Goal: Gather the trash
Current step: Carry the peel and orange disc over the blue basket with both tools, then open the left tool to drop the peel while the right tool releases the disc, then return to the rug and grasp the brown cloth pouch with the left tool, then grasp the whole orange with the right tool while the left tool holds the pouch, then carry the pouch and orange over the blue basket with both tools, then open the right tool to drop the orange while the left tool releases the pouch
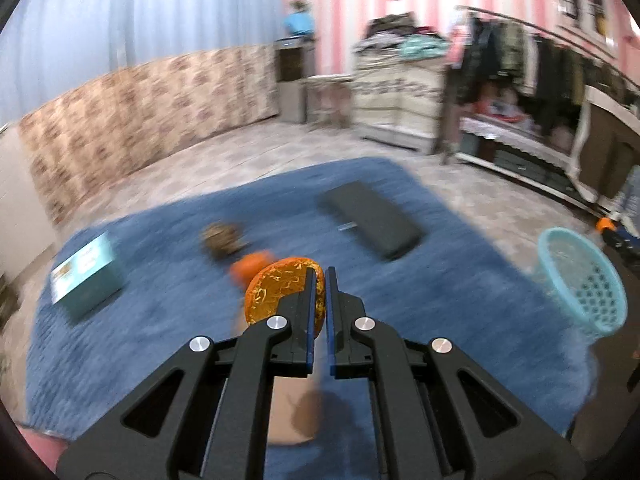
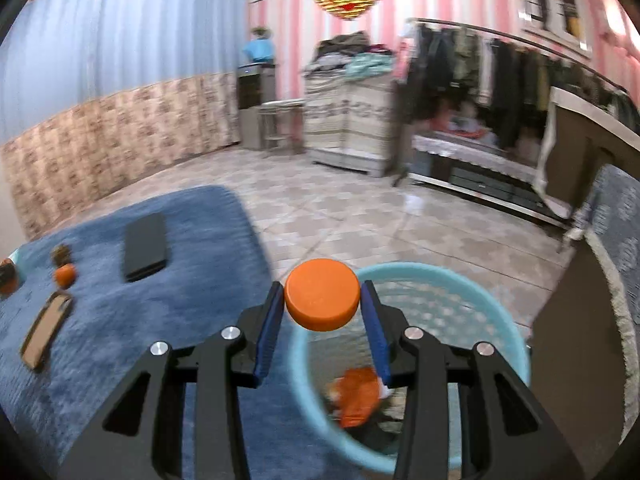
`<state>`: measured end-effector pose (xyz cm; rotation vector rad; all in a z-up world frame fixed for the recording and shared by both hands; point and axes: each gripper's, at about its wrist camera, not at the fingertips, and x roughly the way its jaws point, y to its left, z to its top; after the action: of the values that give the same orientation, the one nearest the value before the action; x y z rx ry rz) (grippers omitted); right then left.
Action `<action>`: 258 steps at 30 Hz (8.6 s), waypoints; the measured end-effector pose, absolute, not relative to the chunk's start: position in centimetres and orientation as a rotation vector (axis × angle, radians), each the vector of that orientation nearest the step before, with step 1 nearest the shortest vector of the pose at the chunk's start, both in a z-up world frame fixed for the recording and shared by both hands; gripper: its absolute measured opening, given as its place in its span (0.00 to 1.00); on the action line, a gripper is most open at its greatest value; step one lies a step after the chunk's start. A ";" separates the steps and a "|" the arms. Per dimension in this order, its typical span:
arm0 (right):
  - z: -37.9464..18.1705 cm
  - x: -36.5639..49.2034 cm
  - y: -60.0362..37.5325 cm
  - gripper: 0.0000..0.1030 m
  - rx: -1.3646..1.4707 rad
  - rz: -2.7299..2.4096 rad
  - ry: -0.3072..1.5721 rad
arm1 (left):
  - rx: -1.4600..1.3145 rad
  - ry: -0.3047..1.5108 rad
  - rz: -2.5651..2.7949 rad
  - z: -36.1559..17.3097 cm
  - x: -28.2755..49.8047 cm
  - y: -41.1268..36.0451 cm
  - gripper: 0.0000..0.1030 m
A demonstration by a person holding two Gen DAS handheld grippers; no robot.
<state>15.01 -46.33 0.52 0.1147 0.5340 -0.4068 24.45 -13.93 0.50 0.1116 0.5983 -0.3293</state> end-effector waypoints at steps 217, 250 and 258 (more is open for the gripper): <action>-0.1 12.4 -54.1 0.34 0.108 -0.569 0.551 | 0.161 0.631 -0.560 -1.1 23.2 -34.3 0.35; -3.1 12.0 -58.4 0.60 0.223 -0.629 0.558 | 0.269 0.605 -0.701 -2.4 22.6 -43.8 0.86; -3.3 11.8 -58.0 0.80 0.227 -0.632 0.547 | 0.249 0.583 -0.629 -1.3 23.0 -40.3 0.91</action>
<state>11.81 -57.97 -3.34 0.2272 0.5466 -0.6316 23.00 -40.33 -1.26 0.2487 0.5828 -0.6293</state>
